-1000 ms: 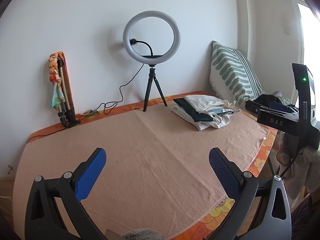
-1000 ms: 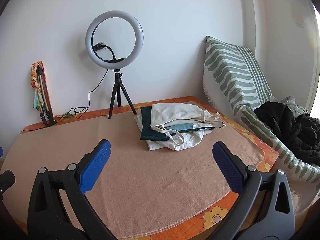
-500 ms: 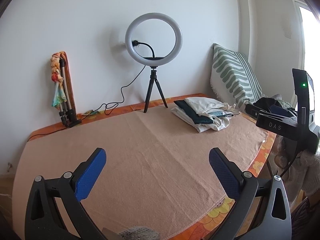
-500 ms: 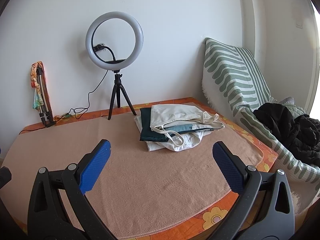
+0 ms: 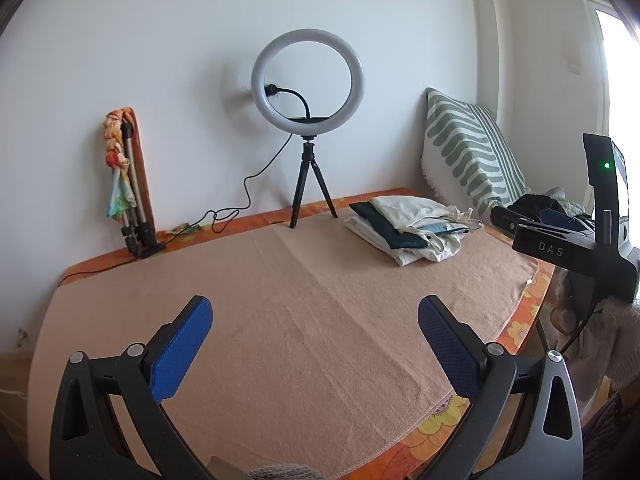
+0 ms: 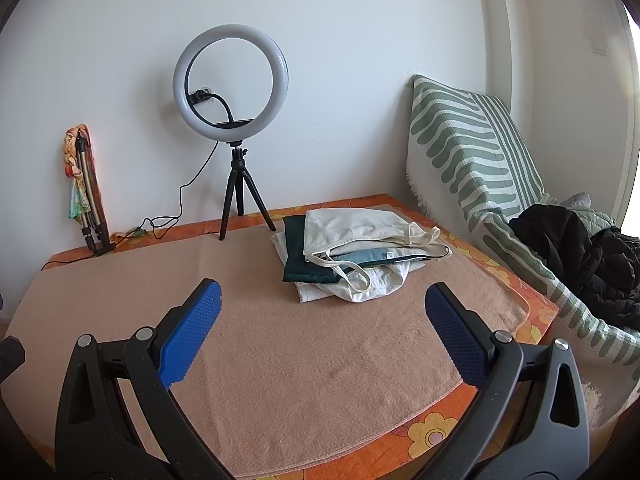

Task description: Fold small clothes

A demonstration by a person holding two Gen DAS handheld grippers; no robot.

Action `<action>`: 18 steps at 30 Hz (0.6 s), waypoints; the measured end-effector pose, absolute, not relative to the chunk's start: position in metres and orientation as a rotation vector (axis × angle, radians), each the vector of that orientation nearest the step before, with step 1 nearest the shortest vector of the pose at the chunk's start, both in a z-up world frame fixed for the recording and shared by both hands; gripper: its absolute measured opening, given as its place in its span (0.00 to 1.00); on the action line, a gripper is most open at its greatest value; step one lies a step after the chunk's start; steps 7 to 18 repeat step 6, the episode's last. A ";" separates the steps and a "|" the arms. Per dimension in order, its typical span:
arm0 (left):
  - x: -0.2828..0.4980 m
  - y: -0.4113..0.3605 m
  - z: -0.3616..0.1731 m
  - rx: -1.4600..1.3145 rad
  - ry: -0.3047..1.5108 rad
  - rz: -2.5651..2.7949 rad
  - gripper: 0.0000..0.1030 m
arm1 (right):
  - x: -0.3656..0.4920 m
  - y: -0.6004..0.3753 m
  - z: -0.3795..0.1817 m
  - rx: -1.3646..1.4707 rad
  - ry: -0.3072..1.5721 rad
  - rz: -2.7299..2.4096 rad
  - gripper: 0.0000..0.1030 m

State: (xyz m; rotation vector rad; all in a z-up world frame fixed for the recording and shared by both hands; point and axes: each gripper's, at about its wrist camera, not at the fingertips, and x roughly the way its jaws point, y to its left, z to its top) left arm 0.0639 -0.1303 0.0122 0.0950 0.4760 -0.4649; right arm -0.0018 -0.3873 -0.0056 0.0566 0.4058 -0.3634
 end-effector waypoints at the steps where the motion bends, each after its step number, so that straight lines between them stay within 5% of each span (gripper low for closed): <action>1: 0.063 -0.130 0.012 0.094 0.473 -0.464 0.99 | -0.003 -0.386 -0.005 0.057 0.406 -0.365 1.00; 18: 0.063 -0.127 0.013 0.088 0.475 -0.468 0.99 | -0.003 -0.385 -0.005 0.056 0.406 -0.366 1.00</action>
